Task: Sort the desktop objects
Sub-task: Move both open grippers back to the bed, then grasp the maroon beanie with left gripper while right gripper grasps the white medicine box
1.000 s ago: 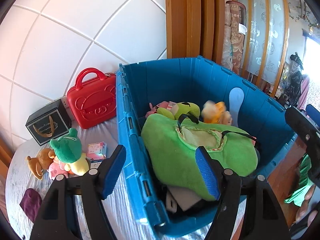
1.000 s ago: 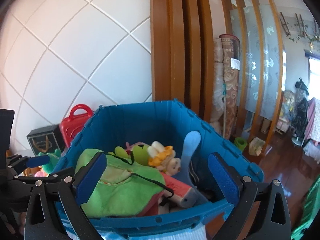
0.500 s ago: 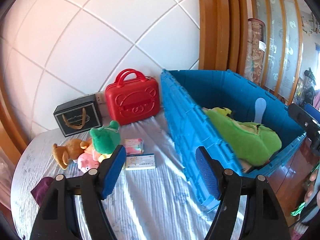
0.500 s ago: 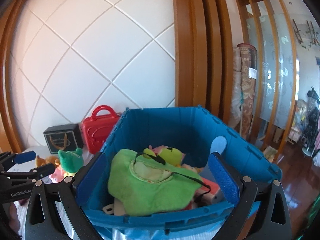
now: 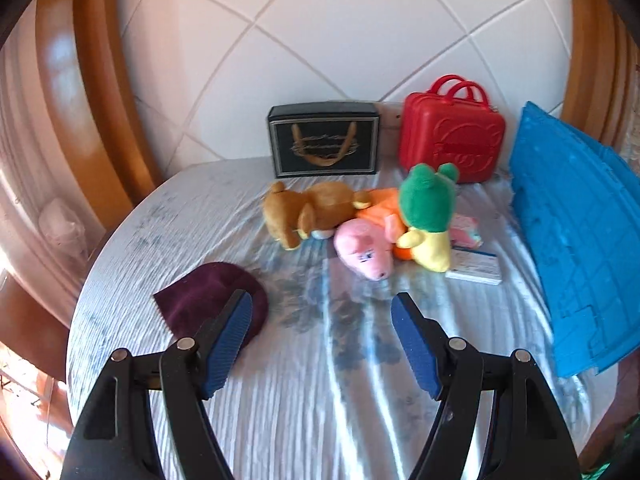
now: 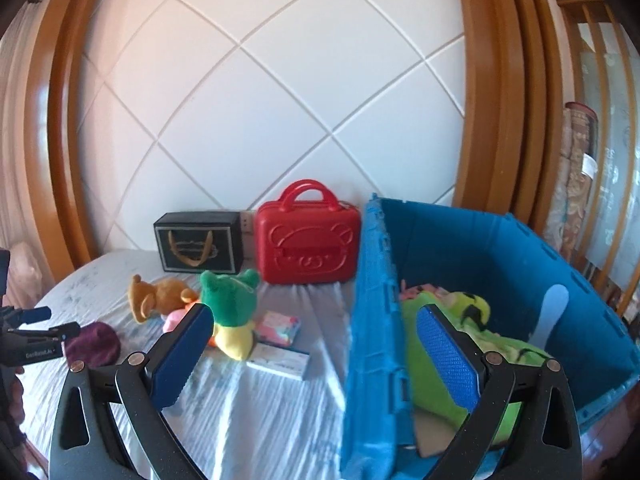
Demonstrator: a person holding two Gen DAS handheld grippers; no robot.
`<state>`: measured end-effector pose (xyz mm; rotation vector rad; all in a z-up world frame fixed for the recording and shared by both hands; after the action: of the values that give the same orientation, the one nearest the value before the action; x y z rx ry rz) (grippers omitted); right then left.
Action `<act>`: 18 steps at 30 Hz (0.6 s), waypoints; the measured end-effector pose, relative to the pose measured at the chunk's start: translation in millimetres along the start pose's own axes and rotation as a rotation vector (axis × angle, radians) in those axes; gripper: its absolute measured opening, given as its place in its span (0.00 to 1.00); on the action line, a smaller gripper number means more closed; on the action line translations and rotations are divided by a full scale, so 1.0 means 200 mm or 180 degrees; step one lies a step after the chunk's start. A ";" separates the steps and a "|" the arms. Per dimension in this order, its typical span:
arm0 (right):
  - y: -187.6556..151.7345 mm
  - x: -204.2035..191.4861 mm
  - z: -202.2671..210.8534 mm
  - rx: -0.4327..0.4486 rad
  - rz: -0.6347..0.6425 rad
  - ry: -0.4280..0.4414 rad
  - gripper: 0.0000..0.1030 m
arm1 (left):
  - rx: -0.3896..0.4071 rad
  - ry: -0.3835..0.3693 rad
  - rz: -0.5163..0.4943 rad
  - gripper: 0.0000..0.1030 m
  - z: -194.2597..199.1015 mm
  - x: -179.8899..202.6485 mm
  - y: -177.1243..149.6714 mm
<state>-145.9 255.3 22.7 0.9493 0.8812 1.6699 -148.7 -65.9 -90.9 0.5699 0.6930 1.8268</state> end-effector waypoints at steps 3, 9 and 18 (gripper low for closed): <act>0.00 -0.16 -0.12 -0.0119 0.0068 0.0125 1.00 | -0.0124 0.0160 0.0130 0.70 -0.12 -0.26 -0.03; -0.11 -0.44 -0.41 -0.0522 0.0151 0.0319 1.00 | -0.0484 0.0341 0.0291 0.70 -0.41 -0.62 -0.13; -0.27 -0.55 -0.78 -0.1035 0.0070 0.0358 1.00 | -0.0962 0.0250 0.0355 0.70 -0.80 -0.71 -0.26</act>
<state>-241.0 145.5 -113.0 0.6503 0.6465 1.8315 -173.1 -216.3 -251.2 0.3439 0.4308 2.0196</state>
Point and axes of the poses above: each gripper's, at about its wrist camera, not at the fingertips, and z roughly against the way its jaws point, x to its right, y to its top, the point moved 2 cm from there along -z, roughly the way its jaws point, and after that the axes turned 8 degrees about z, right-handed, at the moved point
